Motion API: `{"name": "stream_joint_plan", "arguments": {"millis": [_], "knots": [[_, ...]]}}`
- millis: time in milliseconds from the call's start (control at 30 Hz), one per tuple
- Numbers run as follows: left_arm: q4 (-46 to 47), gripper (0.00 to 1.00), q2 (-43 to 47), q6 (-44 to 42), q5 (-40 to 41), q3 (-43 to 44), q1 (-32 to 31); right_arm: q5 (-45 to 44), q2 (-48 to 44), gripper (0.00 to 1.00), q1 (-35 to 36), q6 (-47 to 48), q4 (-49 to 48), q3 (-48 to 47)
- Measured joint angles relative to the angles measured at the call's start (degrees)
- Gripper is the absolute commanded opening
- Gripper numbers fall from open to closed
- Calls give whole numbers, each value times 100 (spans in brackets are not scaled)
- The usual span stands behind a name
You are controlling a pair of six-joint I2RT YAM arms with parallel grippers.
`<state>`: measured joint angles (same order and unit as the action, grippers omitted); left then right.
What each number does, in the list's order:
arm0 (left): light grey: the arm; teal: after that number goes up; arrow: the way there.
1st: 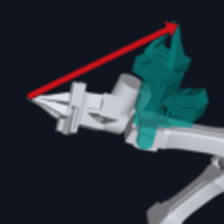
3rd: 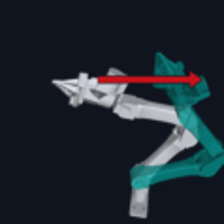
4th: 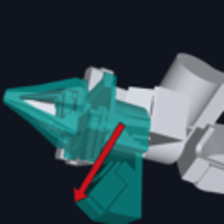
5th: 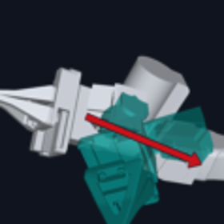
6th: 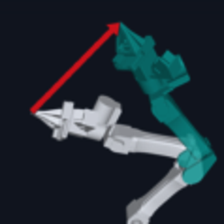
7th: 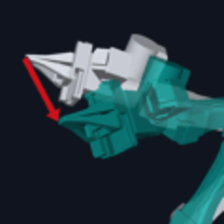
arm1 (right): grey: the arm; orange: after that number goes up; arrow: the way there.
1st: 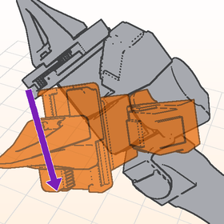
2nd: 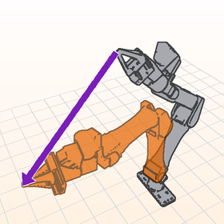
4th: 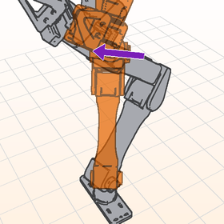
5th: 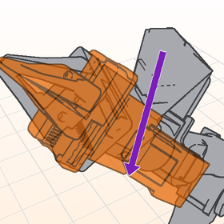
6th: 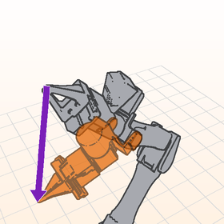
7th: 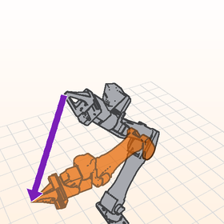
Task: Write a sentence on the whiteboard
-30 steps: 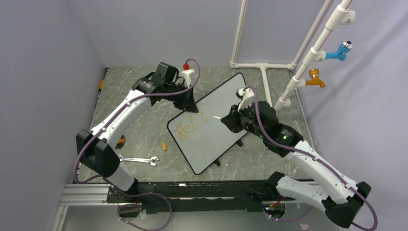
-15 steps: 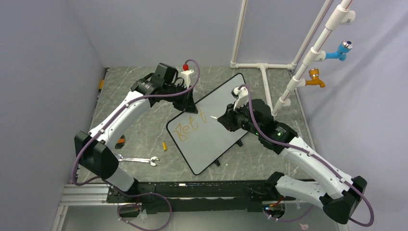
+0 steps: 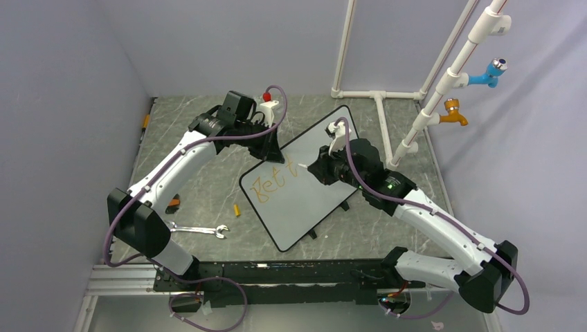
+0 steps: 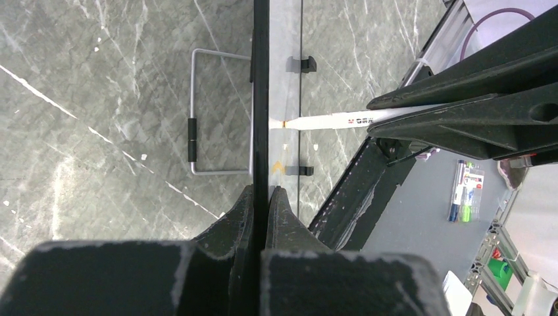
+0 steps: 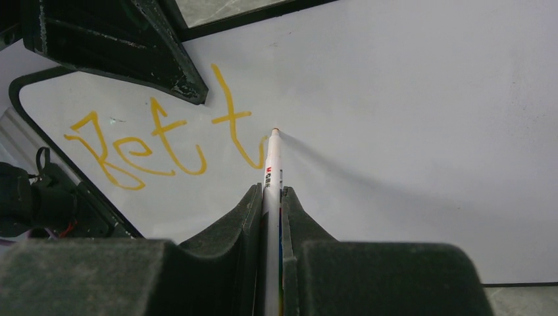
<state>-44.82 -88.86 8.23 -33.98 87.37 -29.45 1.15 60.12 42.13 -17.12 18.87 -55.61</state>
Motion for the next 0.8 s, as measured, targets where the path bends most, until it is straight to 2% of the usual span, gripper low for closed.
{"name": "stream_joint_plan", "arguments": {"millis": [467, 800], "knots": [[7, 0, 0, -2, 39, -26, 37, -667, 120, 0, 2, 31, -44, -70], [4, 0, 0, 0, 42, -37, 61, -525, 321, 0, -9, 157, -55, -328]]}}
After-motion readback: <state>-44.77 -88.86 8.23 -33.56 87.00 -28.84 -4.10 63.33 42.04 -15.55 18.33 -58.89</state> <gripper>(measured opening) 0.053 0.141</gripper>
